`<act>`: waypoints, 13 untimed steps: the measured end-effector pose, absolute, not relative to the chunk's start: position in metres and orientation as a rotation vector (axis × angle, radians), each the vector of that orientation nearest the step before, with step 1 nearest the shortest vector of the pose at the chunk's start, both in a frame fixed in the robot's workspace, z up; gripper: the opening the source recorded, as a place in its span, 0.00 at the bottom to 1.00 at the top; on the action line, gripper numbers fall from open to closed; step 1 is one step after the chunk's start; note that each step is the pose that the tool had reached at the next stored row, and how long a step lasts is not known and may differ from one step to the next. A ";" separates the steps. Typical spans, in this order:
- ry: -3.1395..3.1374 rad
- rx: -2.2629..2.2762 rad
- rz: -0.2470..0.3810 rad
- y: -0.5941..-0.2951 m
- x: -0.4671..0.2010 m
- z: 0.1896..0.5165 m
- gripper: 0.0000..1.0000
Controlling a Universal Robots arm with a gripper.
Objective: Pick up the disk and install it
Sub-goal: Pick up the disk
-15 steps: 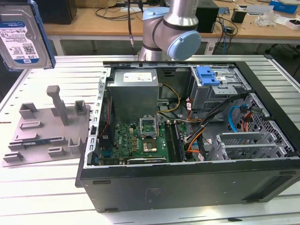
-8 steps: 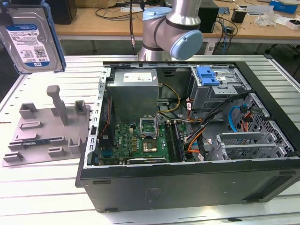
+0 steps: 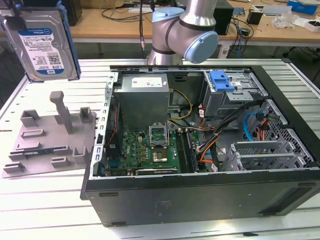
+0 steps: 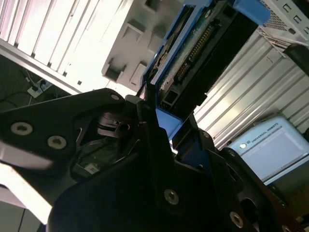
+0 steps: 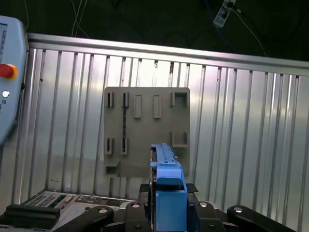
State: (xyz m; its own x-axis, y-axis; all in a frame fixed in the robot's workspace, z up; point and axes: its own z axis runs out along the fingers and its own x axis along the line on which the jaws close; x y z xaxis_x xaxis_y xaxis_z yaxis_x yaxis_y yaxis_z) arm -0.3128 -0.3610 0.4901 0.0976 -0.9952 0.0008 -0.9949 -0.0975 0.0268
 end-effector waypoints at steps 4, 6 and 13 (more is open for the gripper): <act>-2.096 2.312 -0.027 -0.371 -0.295 0.491 0.37; -2.097 2.312 -0.027 -0.376 -0.287 0.492 0.37; -2.096 2.312 -0.027 -0.395 -0.256 0.494 0.37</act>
